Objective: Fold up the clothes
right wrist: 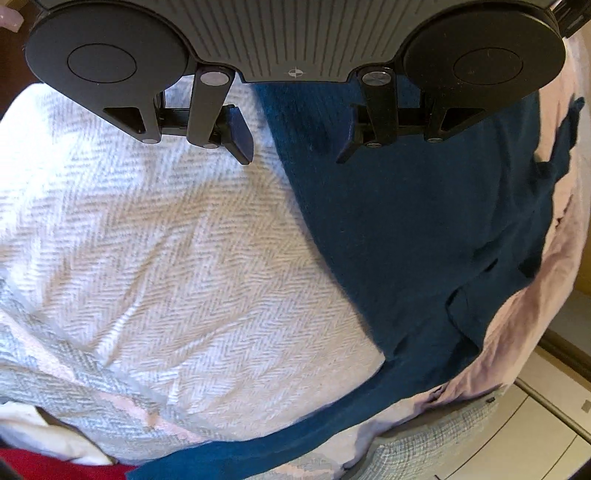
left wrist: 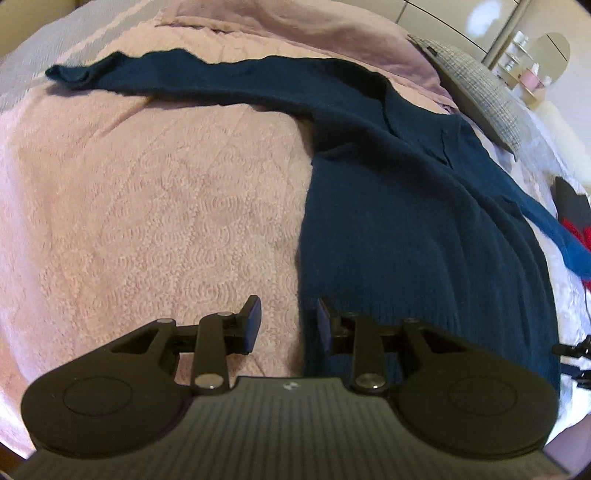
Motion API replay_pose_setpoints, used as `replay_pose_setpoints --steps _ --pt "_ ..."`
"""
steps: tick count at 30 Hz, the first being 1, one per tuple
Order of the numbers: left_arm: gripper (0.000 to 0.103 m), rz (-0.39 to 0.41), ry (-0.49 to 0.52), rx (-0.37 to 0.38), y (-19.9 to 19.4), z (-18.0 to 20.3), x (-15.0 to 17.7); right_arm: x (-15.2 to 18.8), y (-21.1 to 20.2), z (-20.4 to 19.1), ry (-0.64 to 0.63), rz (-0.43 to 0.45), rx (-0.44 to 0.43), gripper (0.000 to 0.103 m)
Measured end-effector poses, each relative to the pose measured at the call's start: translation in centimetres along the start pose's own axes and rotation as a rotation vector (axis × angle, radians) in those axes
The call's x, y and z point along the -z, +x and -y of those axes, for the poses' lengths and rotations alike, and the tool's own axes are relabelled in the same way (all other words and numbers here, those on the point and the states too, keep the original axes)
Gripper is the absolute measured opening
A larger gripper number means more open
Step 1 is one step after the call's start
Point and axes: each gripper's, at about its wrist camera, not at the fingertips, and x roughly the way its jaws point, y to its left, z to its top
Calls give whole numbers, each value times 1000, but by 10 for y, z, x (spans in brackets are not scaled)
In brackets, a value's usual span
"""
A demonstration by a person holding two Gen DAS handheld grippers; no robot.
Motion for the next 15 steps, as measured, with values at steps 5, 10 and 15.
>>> replay_pose_setpoints --steps 5,10,15 --pt "29 33 47 -78 -6 0 -7 1 -2 -18 -59 30 54 52" --pt "29 66 21 -166 -11 -8 -19 -5 -8 -24 -75 29 29 52" --pt "29 107 53 -216 -21 1 -25 -20 -13 -23 -113 43 -10 52"
